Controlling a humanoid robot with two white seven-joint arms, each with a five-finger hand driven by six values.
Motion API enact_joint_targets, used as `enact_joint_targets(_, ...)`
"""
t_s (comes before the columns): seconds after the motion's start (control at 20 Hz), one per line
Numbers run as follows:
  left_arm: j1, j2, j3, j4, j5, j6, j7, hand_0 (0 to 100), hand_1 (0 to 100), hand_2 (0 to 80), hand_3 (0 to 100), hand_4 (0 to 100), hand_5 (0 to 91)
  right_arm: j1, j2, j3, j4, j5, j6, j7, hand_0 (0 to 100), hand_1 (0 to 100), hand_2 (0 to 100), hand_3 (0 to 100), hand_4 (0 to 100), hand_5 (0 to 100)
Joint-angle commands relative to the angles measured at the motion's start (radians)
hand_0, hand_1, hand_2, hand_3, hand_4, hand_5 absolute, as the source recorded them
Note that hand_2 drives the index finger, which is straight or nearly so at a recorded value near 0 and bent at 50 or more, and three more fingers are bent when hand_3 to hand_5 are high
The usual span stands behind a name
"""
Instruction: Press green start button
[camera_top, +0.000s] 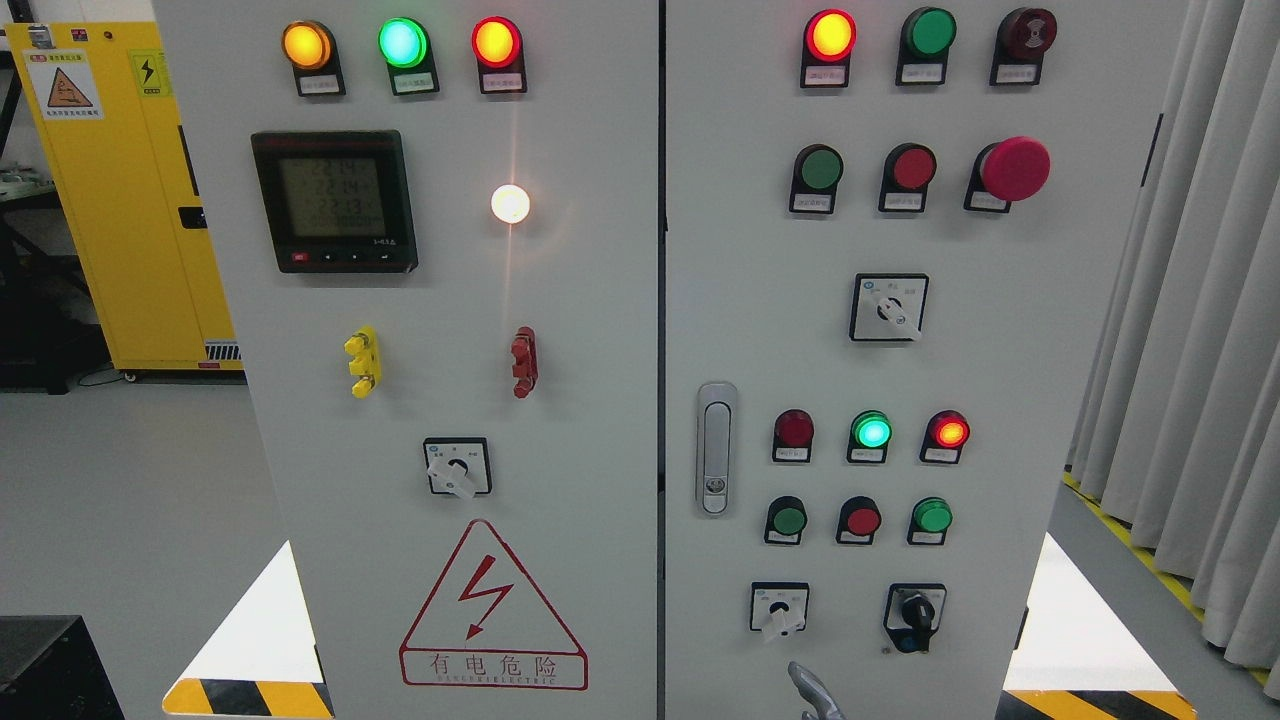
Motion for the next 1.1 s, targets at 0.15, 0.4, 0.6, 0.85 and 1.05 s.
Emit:
enact_joint_targets(0.15, 0.0, 0.0, 0.0, 0.0, 0.0, 0.0, -0.001, 12, 56, 0.0, 0, 0, 0.0, 0.0, 0.005, -0.006, -0.009, 0.0, 0.003, 0.0, 58, 76, 0, 1, 2, 0)
enact_joint_targets(0.4, 0.0, 0.0, -0.001, 0.0, 0.0, 0.0, -0.001, 12, 56, 0.0, 0, 0, 0.0, 0.0, 0.005, -0.004, -0.023, 0.014, 0.002, 0.0, 58, 76, 0, 2, 2, 0)
enact_joint_targets(0.6, -0.001, 0.0, 0.0, 0.0, 0.0, 0.0, -0.001, 12, 56, 0.0, 0, 0, 0.0, 0.005, 0.014, -0.02, -0.027, 0.213, -0.003, -0.01, 52, 76, 0, 4, 3, 0)
enact_joint_targets(0.85, -0.001, 0.0, -0.001, 0.0, 0.0, 0.0, -0.001, 12, 56, 0.0, 0, 0, 0.0, -0.004, 0.035, -0.103, -0.049, 0.457, -0.015, -0.046, 42, 78, 0, 5, 5, 1)
enact_joint_targets(1.05, 0.0, 0.0, 0.0, 0.0, 0.0, 0.0, -0.001, 12, 56, 0.0, 0, 0, 0.0, -0.018, 0.047, -0.15, -0.087, 0.63, -0.011, -0.055, 38, 79, 0, 10, 13, 9)
